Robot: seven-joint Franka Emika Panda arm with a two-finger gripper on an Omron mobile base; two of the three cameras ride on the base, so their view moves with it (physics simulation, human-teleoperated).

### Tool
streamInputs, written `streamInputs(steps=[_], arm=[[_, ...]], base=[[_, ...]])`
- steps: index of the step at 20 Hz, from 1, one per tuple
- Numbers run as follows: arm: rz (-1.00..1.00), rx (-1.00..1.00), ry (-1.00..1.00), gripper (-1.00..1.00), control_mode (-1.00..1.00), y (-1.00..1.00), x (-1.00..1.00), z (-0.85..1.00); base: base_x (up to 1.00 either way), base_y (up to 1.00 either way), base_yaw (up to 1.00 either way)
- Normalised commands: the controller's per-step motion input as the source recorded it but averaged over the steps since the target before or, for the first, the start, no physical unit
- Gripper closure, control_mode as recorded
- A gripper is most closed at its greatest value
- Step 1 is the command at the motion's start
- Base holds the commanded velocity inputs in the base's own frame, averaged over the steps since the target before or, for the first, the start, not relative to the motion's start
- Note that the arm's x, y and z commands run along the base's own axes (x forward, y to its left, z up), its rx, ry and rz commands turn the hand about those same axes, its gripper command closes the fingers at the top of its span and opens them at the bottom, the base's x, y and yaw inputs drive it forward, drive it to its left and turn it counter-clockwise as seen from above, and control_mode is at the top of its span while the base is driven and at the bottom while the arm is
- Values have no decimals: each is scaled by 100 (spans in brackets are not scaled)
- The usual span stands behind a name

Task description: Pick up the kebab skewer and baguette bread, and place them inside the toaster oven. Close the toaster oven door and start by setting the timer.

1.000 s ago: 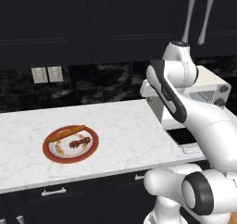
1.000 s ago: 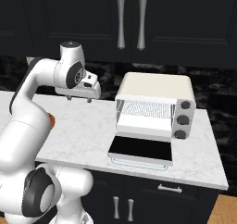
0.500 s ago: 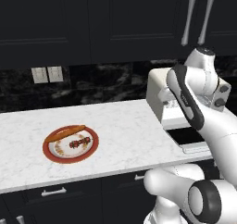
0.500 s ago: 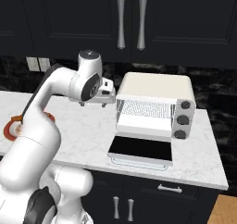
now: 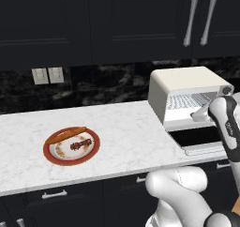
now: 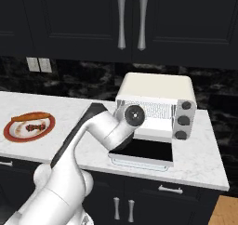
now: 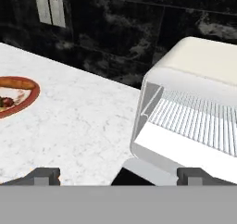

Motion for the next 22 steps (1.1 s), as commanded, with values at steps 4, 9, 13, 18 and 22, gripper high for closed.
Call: streamInputs(steps=[4, 9, 13, 18, 22], arm=[[6, 8, -44, -100, -100, -61, 48, -8], [2, 10, -27, -100, -100, -45, 61, -10], [1, 17, -3, -100, -100, -38, 64, -1], [0, 22, 0, -100, -100, -3, 65, -18], [0, 13, 0, -100, -100, -24, 56, -23]], base=[[0, 0, 0], [0, 0, 0], [0, 0, 0], [0, 0, 0], [0, 0, 0]])
